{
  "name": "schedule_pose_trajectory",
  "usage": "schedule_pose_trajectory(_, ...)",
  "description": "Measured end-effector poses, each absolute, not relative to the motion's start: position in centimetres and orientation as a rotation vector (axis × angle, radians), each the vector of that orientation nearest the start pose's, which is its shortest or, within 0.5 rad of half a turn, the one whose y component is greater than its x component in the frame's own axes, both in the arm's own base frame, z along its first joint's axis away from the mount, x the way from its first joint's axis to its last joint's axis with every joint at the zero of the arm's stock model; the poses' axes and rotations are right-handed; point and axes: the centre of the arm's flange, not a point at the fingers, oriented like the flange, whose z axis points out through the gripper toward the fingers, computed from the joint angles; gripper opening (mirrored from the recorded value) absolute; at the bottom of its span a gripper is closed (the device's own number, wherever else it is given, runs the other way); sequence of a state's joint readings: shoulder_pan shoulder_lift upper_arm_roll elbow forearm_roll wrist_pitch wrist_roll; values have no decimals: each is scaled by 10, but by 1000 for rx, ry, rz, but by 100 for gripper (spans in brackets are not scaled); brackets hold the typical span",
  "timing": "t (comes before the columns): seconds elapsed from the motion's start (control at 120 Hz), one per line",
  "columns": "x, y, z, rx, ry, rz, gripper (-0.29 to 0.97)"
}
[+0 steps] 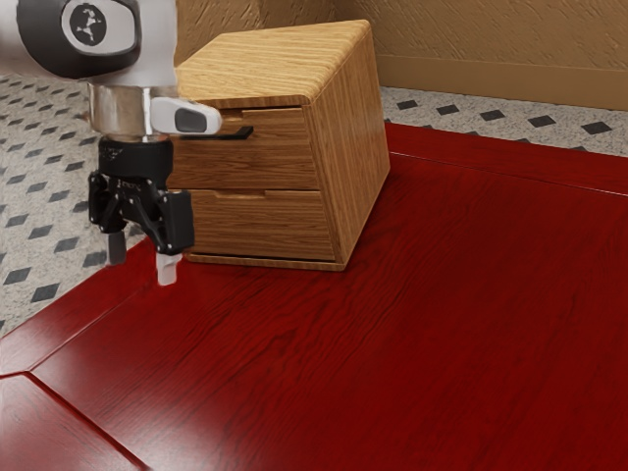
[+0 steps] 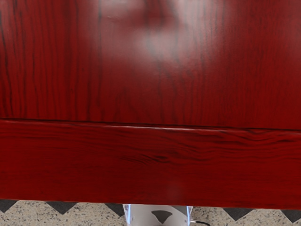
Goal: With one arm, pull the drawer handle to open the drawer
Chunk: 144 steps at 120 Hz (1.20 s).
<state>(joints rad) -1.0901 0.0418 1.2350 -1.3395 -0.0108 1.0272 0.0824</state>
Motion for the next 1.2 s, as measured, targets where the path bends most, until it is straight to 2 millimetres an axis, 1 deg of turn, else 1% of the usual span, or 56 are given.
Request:
schedule_pose_trajectory(0.067, 501, 84, 685, -3135, -153, 349, 68)
schedule_pose_trajectory(0.125, 506, 102, 688, -3151, -185, 236, 68)
schedule_pose_trajectory(0.175, 510, 111, 691, -3158, -191, 162, 68)
schedule_pose_trajectory(0.225, 513, 113, 697, -3168, -180, 93, 68)
schedule_pose_trajectory(0.267, 513, 111, 718, -3164, -163, 0, 68)
schedule_pose_trajectory(0.3, 508, 105, 750, -3139, -140, -115, 68)
schedule_pose_trajectory(0.342, 501, 88, 785, -3111, -83, -231, 68)
schedule_pose_trajectory(0.367, 500, 73, 797, -3102, -30, -270, 68)
schedule_pose_trajectory(0.392, 500, 53, 804, -3096, 34, -290, 68)
schedule_pose_trajectory(0.458, 501, -14, 808, -3087, 251, -303, 68)
schedule_pose_trajectory(0.492, 500, -48, 808, -3078, 364, -303, 68)
schedule_pose_trajectory(0.517, 497, -70, 808, -3068, 439, -302, 68)
schedule_pose_trajectory(0.55, 494, -90, 808, -3048, 514, -299, 68)
schedule_pose_trajectory(0.592, 492, -100, 808, -3018, 572, -302, 68)
schedule_pose_trajectory(0.625, 494, -96, 808, -2995, 589, -307, 67)
schedule_pose_trajectory(0.658, 502, -81, 805, -2973, 572, -314, 67)
schedule_pose_trajectory(0.683, 514, -60, 798, -2960, 515, -299, 67)
schedule_pose_trajectory(0.725, 534, -11, 783, -2952, 380, -265, 68)
schedule_pose_trajectory(0.75, 542, 13, 774, -2948, 309, -244, 68)
schedule_pose_trajectory(0.775, 547, 28, 765, -2944, 267, -230, 68)
schedule_pose_trajectory(0.808, 549, 39, 760, -2953, 275, -247, 68)
schedule_pose_trajectory(0.85, 551, 44, 758, -2977, 351, -288, 68)
schedule_pose_trajectory(0.9, 553, 45, 756, -2995, 477, -340, 68)
schedule_pose_trajectory(0.933, 555, 44, 755, -3004, 575, -380, 68)
schedule_pose_trajectory(0.983, 560, 48, 746, -3026, 735, -439, 67)
schedule_pose_trajectory(1.05, 564, 48, 742, -2993, 952, -512, 67)
schedule_pose_trajectory(1.092, 567, 43, 741, -2947, 1086, -547, 67)
schedule_pose_trajectory(1.2, 575, 21, 742, -2784, 1455, -665, 67)
